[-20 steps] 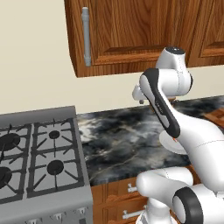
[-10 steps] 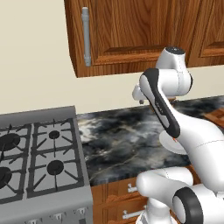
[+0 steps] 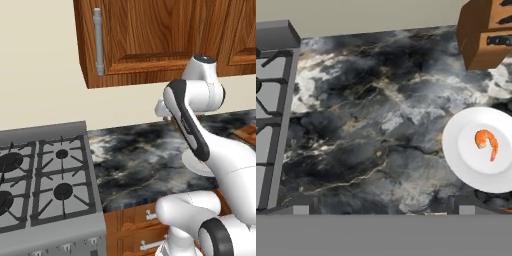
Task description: Pick up the knife from the drawer and place it on the cutting board. Then place the meat from the plate to the cutting board.
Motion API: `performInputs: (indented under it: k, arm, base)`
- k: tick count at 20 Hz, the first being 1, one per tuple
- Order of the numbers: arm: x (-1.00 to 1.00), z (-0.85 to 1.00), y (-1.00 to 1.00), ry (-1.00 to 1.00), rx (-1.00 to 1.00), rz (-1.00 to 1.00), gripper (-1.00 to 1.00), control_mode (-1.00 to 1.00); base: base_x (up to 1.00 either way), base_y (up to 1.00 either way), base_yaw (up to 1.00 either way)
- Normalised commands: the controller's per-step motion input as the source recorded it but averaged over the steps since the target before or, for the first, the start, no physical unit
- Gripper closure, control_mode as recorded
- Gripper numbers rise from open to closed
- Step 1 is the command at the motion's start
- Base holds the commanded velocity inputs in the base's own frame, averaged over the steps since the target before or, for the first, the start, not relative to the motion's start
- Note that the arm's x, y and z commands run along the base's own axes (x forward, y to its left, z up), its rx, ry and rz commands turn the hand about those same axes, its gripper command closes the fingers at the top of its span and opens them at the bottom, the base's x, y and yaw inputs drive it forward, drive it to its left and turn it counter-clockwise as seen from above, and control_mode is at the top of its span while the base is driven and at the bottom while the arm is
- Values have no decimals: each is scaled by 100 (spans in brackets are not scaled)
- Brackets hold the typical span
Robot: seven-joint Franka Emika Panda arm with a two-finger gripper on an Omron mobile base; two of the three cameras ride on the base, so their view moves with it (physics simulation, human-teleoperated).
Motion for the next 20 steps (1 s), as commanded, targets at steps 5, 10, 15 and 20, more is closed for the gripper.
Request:
performInputs:
  k: [5, 10, 15, 20]
  arm:
    - [-69, -15, -30, 0, 0, -3, -100, -100]
    - [-60, -4, -46, 0, 0, -2, -100, -100]
    - [-56, -1, -48, 0, 0, -3, -100, -100]
    - [-51, 0, -48, 1, 0, -5, -100, -100]
  base:
    - [0, 0, 0]
    - [0, 0, 0]
    - [0, 0, 0]
    - [0, 0, 0]
